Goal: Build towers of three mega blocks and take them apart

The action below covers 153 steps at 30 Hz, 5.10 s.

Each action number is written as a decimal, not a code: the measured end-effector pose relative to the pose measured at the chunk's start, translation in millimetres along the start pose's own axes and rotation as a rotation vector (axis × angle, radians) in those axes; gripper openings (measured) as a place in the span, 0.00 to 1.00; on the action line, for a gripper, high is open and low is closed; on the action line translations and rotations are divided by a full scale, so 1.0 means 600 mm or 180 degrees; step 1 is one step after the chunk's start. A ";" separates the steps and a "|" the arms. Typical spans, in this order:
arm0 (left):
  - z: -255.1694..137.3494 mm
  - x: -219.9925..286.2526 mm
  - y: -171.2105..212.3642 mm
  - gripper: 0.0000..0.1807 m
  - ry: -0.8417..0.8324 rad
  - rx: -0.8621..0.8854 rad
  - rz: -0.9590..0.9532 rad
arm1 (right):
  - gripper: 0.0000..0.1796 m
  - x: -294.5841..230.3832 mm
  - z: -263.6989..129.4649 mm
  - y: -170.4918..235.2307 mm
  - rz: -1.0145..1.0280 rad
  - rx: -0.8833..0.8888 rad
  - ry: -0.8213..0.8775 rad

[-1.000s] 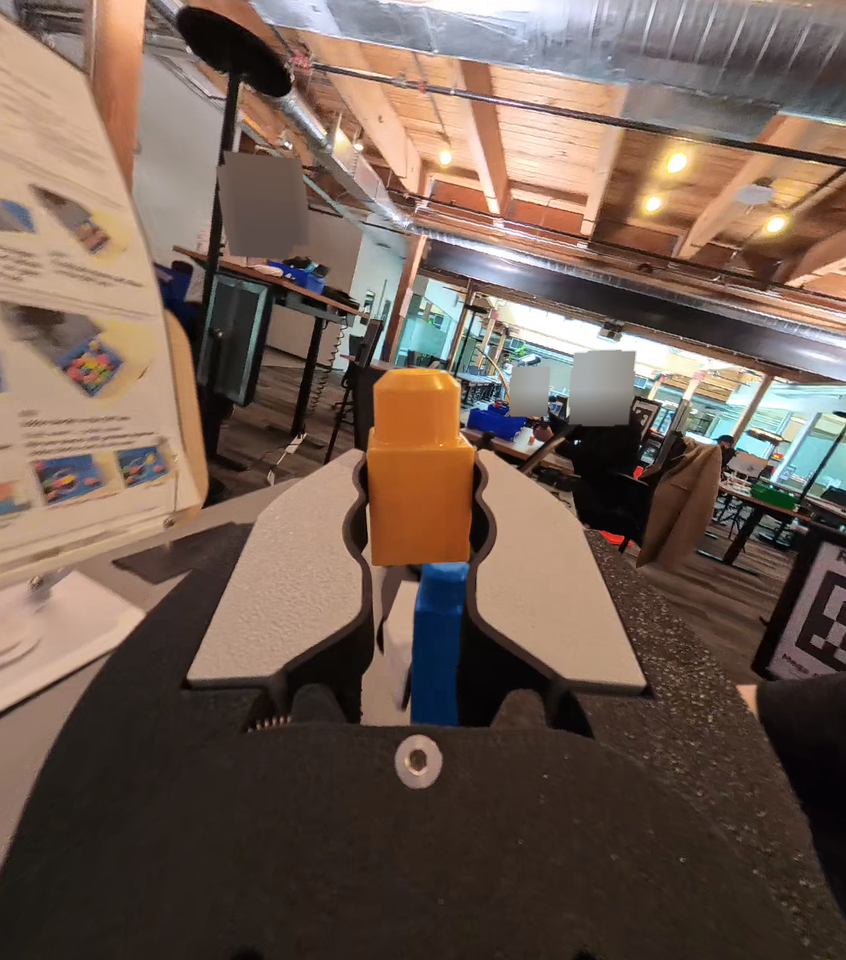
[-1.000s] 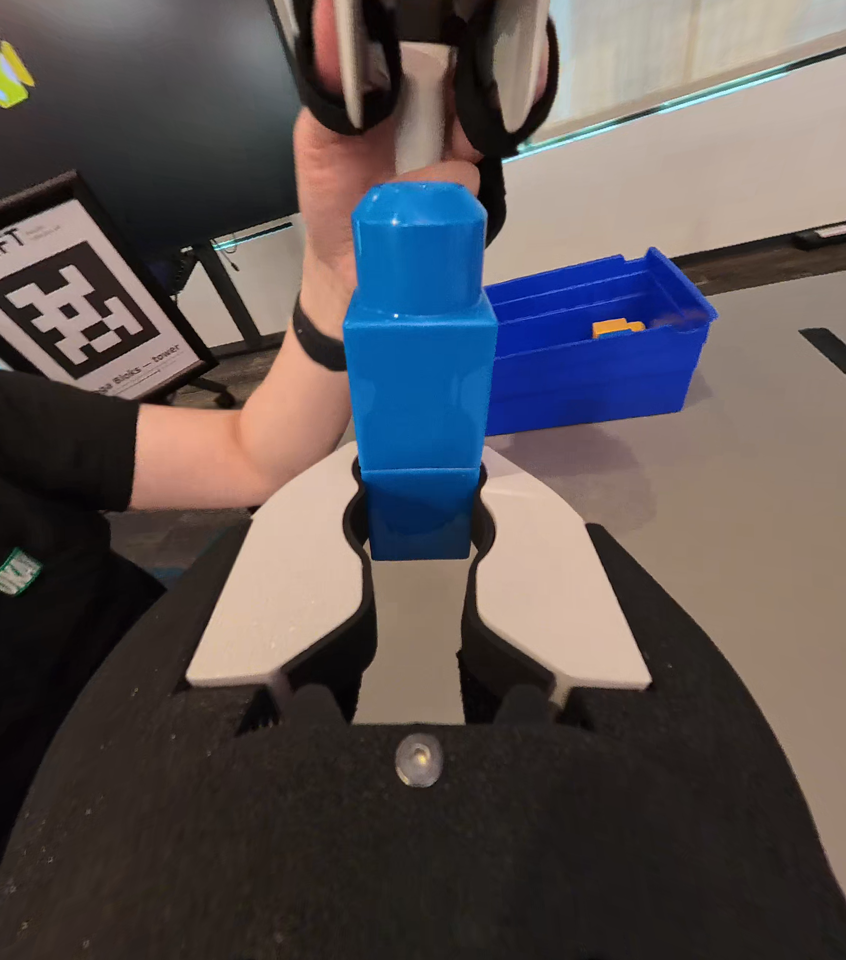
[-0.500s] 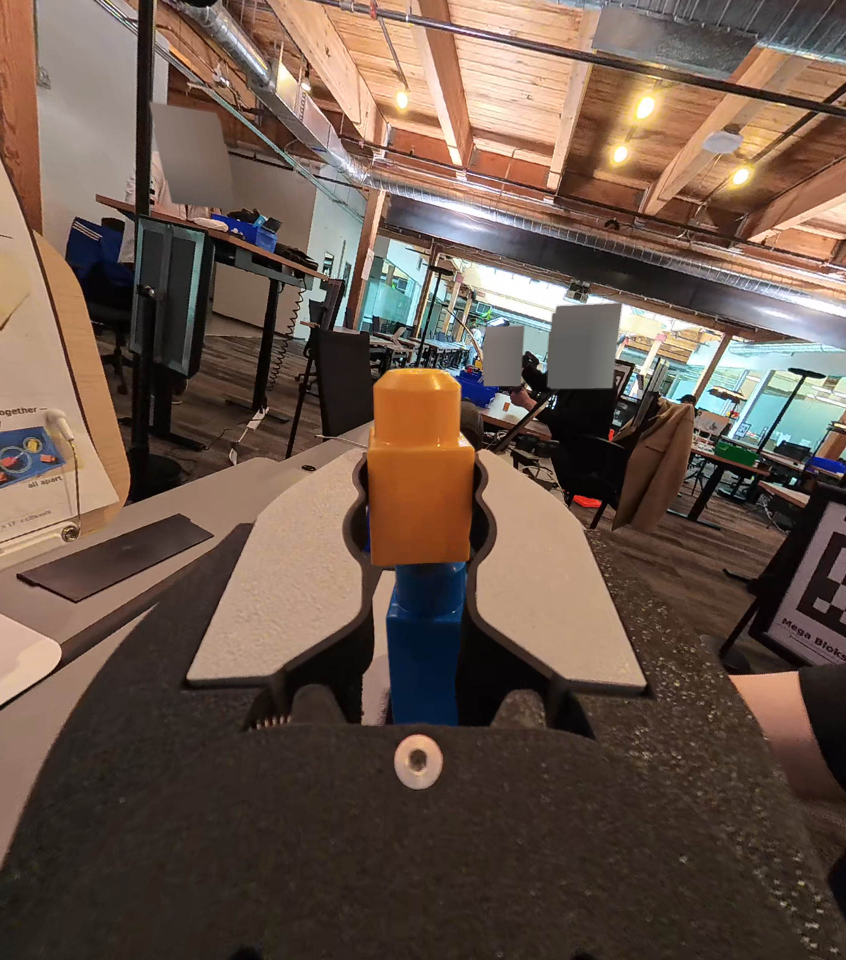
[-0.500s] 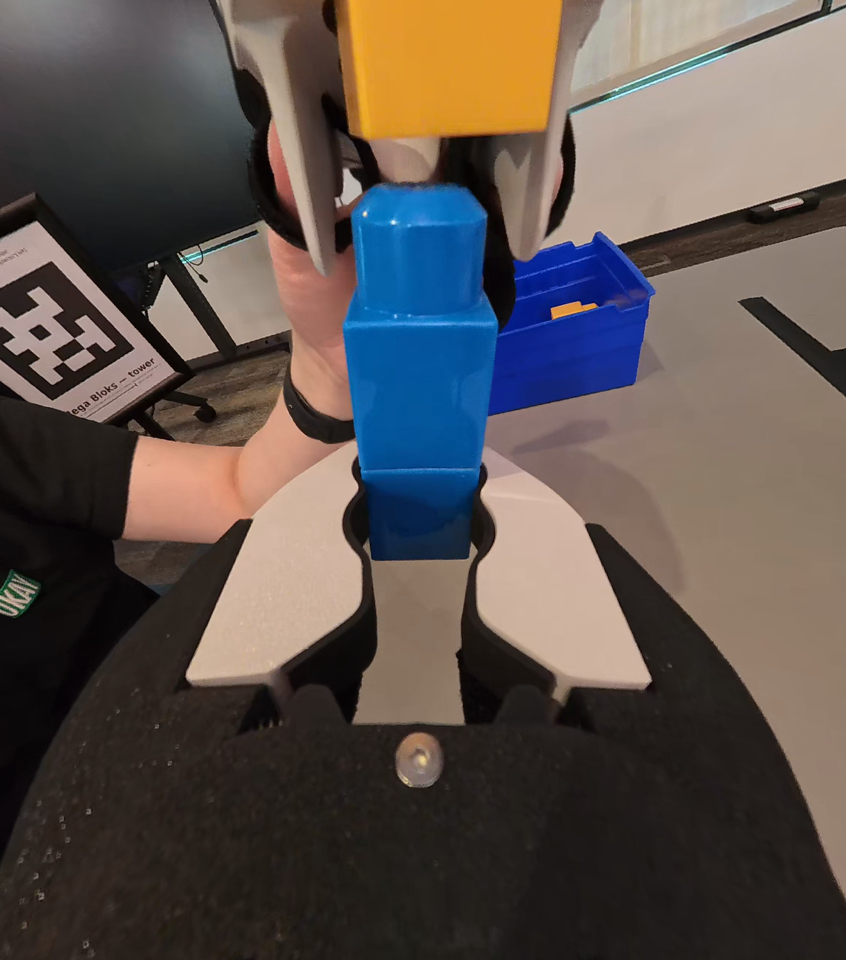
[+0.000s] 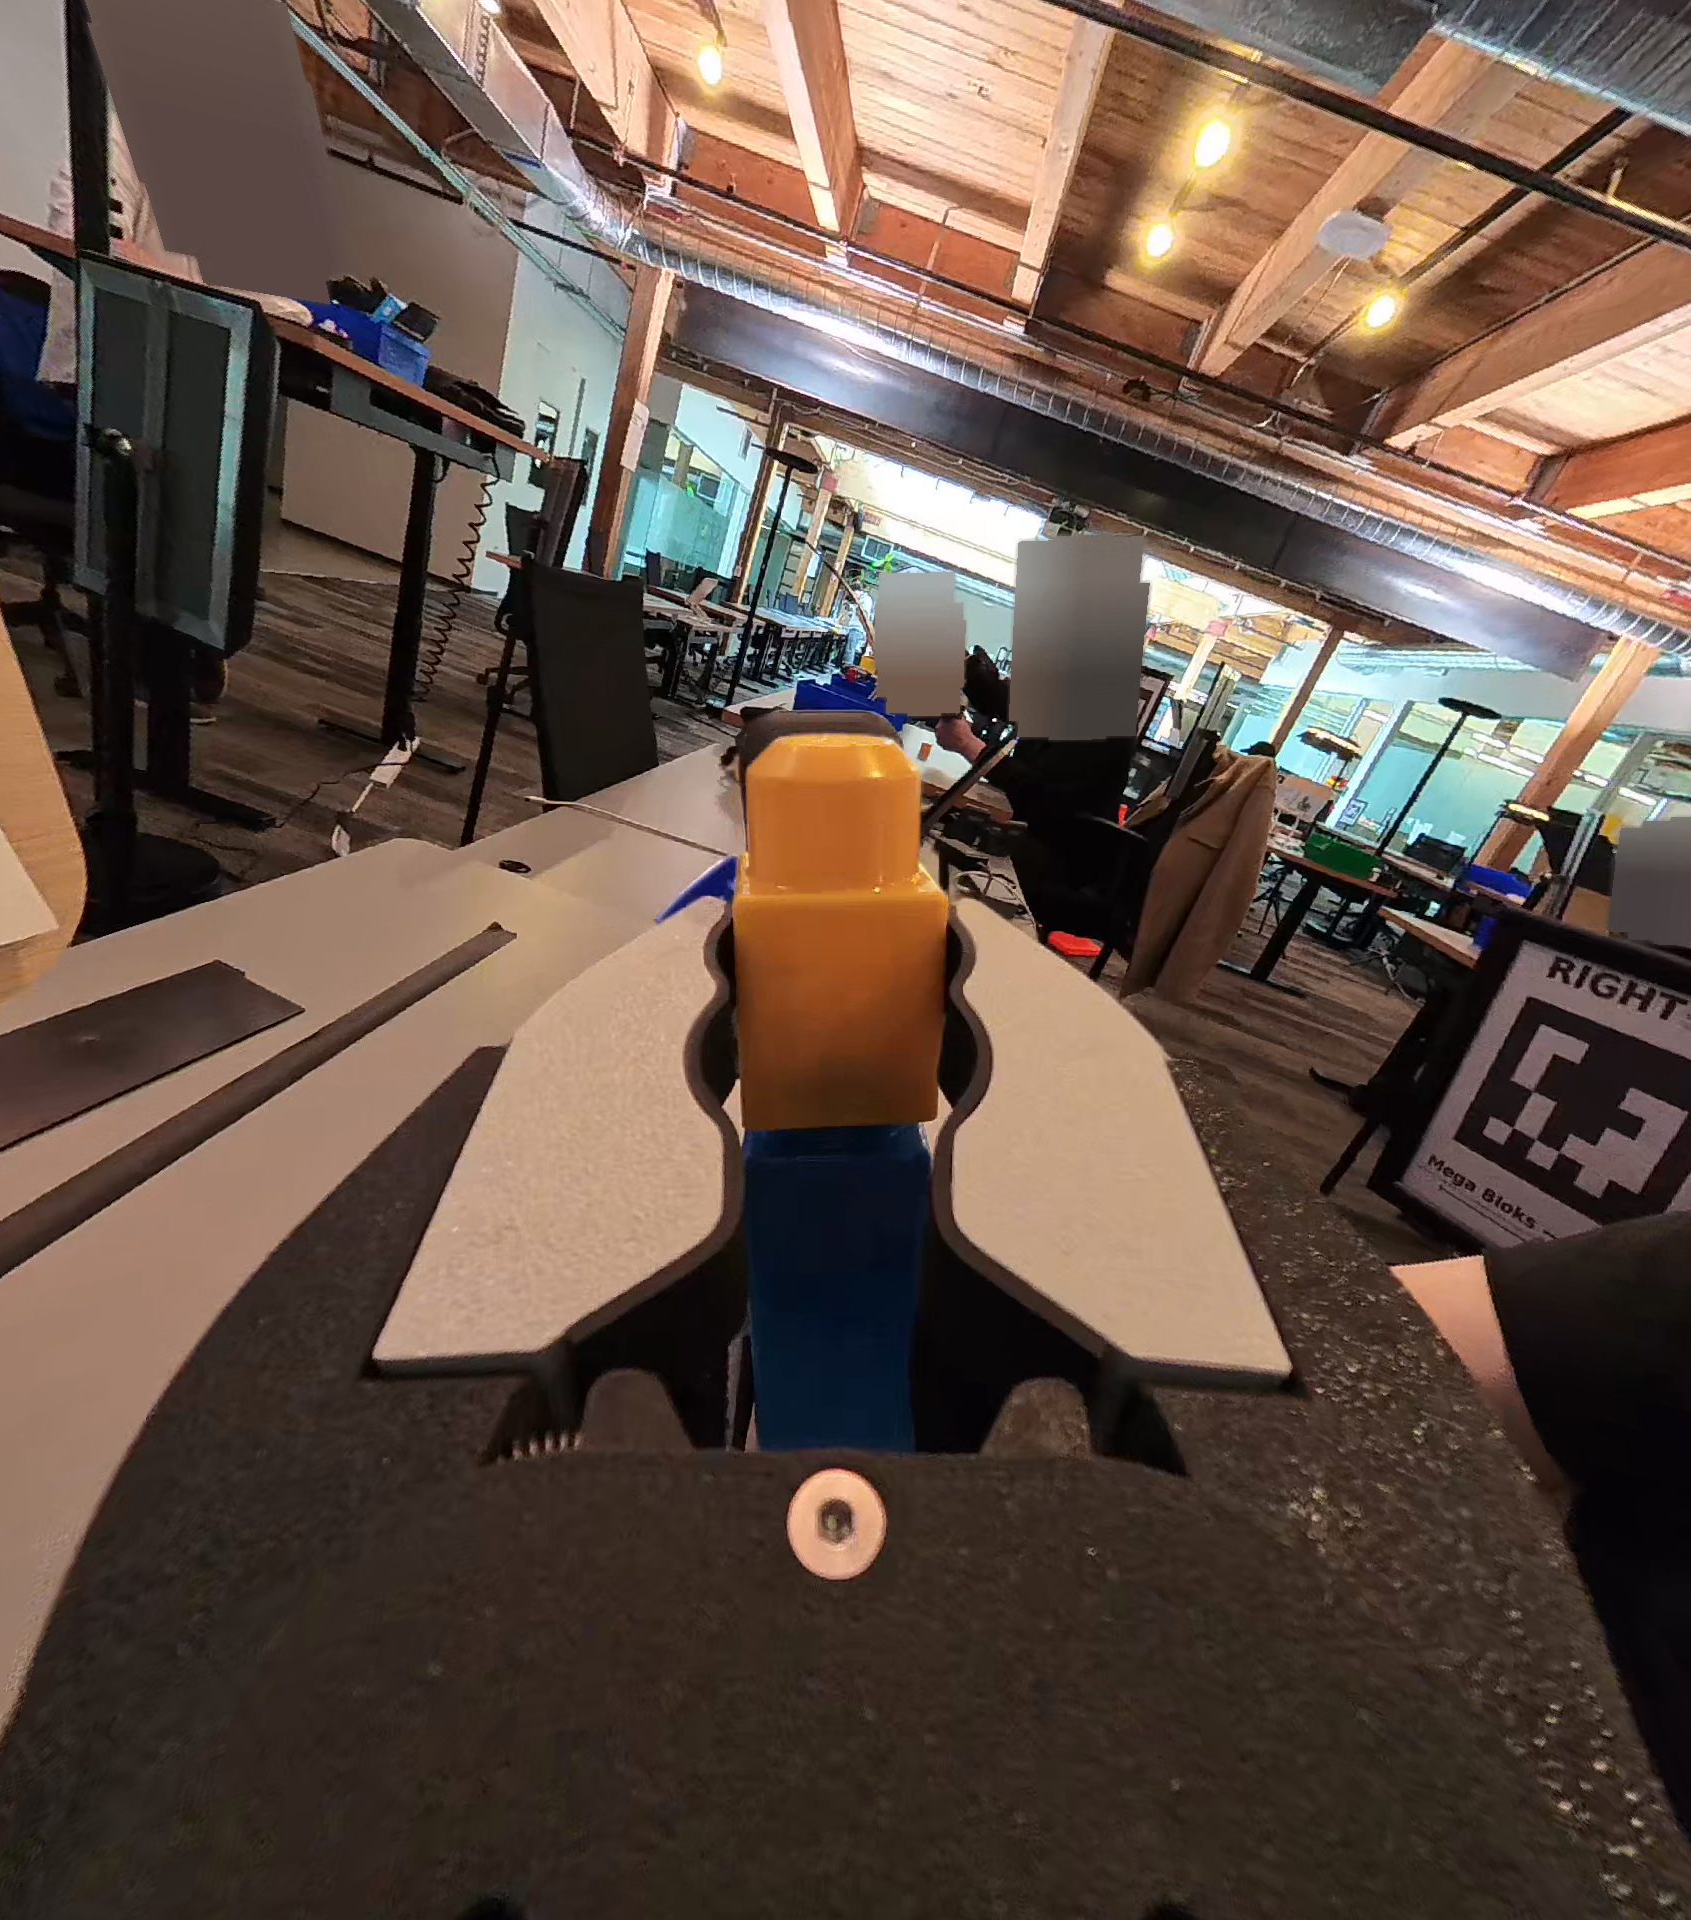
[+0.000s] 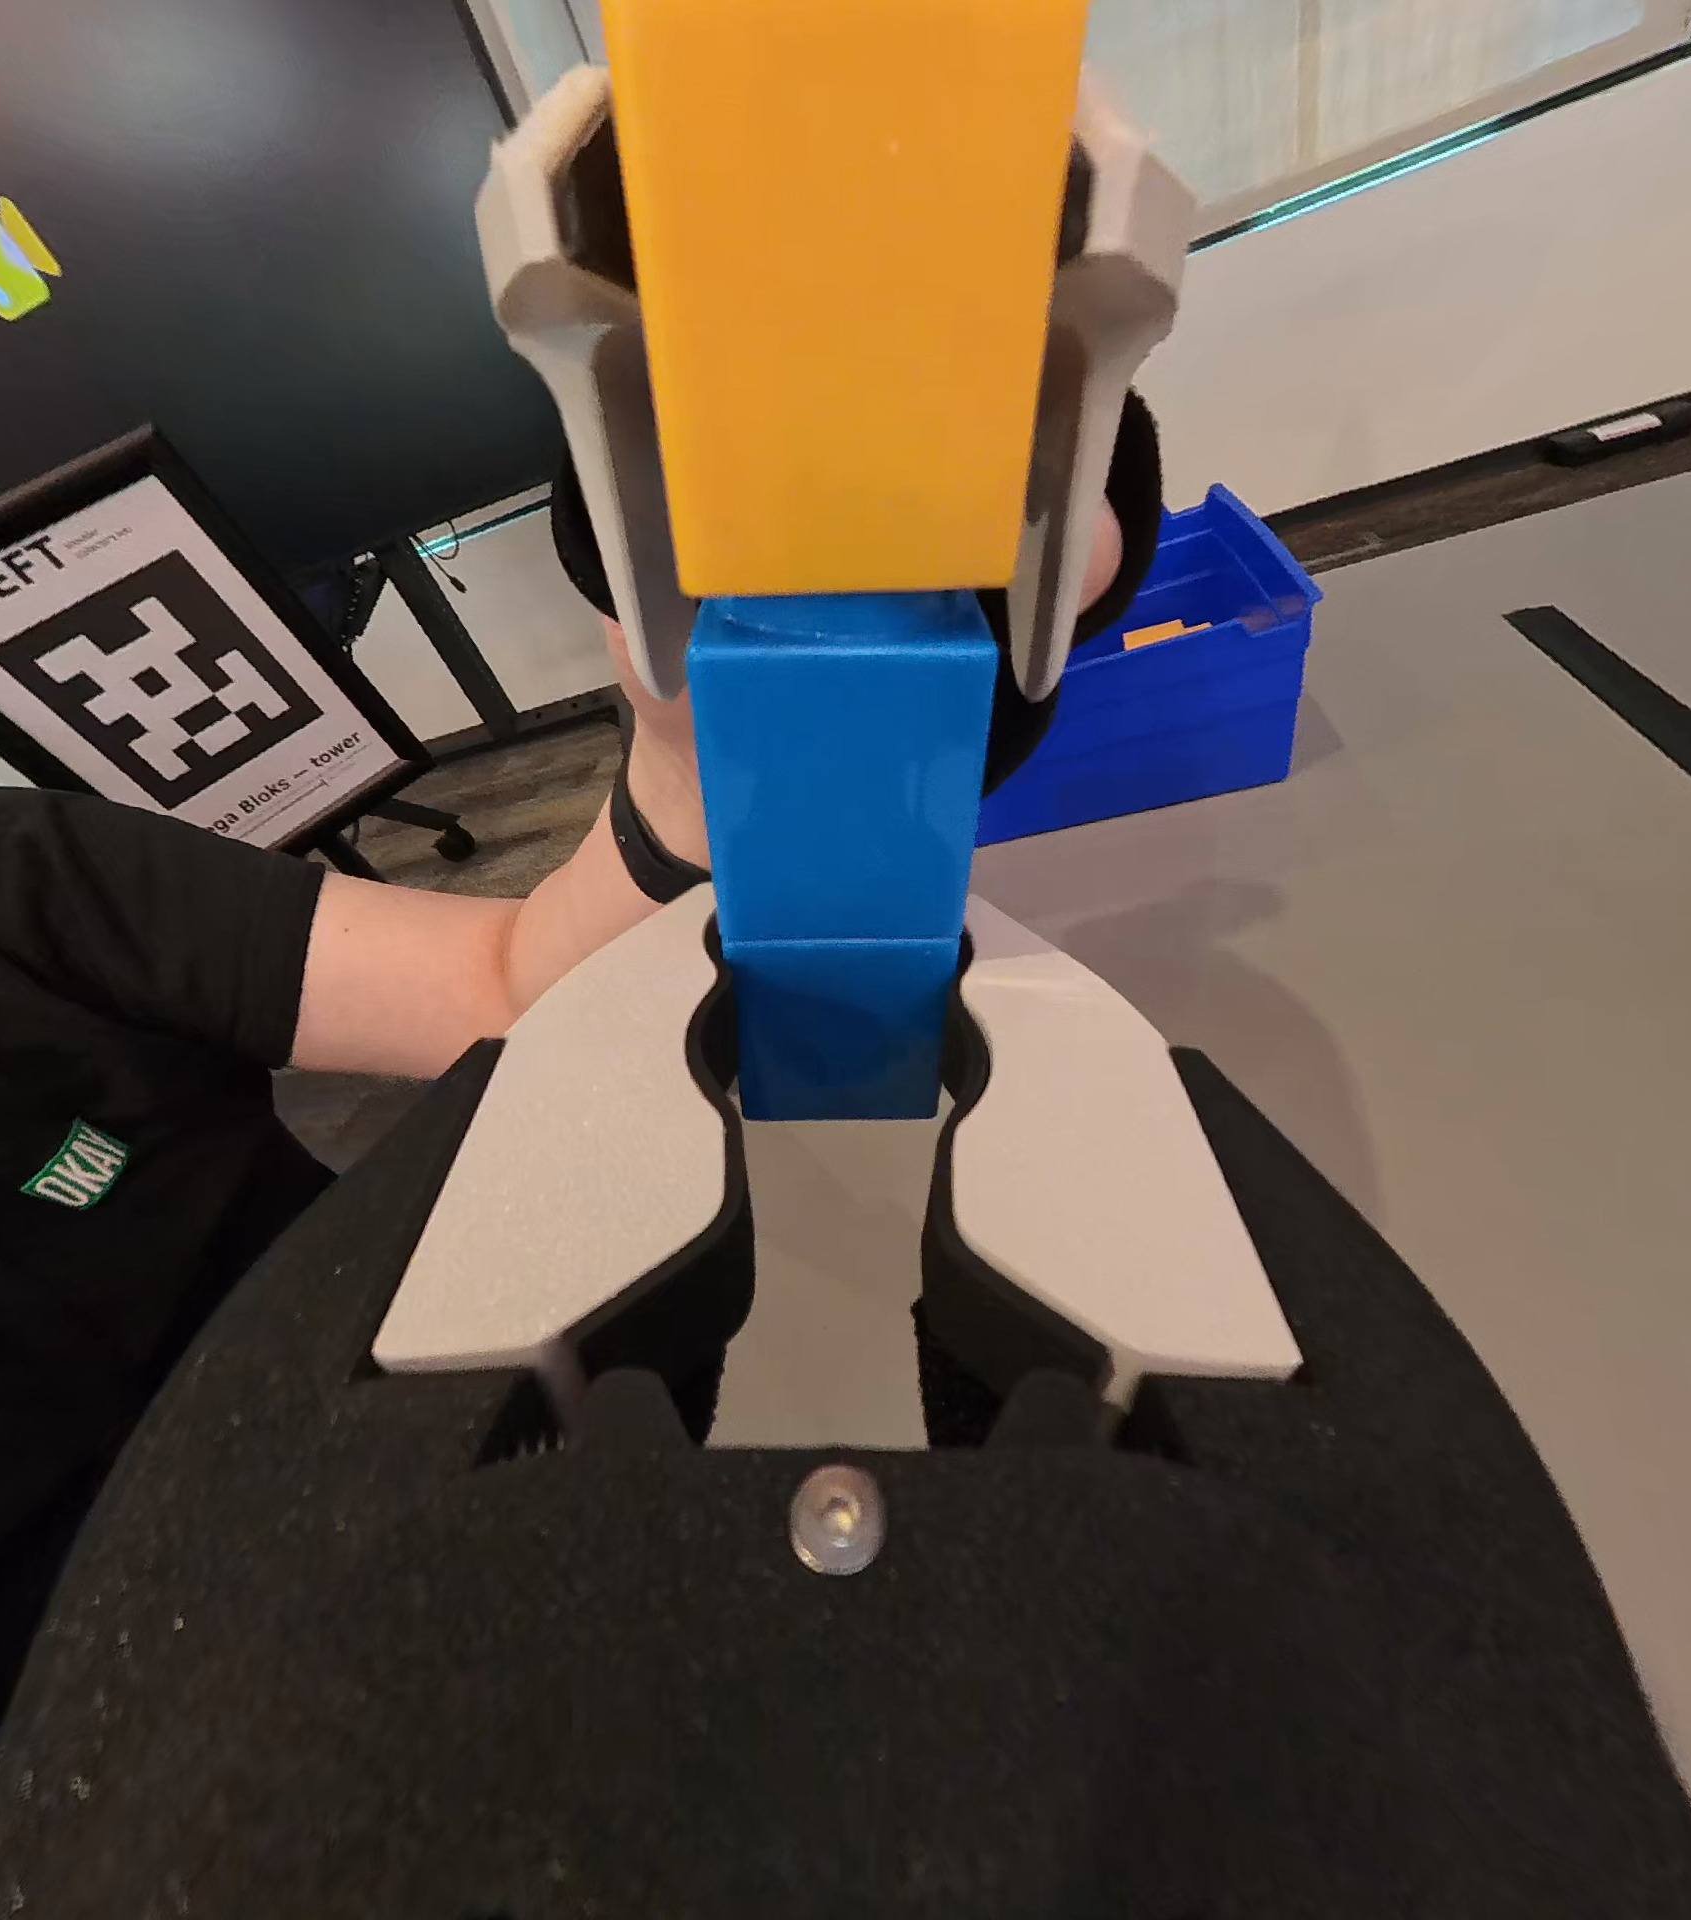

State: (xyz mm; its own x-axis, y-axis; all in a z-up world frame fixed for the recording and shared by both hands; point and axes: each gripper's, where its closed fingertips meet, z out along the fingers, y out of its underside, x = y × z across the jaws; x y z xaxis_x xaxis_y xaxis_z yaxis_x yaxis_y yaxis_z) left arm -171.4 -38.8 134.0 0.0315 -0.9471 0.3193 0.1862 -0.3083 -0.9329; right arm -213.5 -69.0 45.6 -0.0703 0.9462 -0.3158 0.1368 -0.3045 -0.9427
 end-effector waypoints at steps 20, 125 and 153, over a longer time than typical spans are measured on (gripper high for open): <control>0.003 -0.007 0.013 0.20 0.0101 -0.0029 -0.0148 | 0.19 -0.001 -0.003 0.003 0.0068 0.0018 -0.0093; -0.049 0.094 -0.065 0.29 0.0379 0.0199 0.0182 | 0.20 0.027 -0.948 0.368 0.1184 0.0194 0.5940; -0.064 0.111 -0.080 0.28 0.0441 0.0318 0.0161 | 0.31 -0.003 -0.930 0.393 0.1593 -0.0594 0.5846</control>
State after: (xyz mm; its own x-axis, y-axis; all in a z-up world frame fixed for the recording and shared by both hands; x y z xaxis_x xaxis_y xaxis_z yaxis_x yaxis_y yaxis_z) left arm -216.2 -90.6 193.9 -0.0910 -0.9665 0.2400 0.2847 -0.2562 -0.9237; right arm 370.3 -81.7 -116.0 0.9668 -0.2394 0.0889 -0.0919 -0.6511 -0.7534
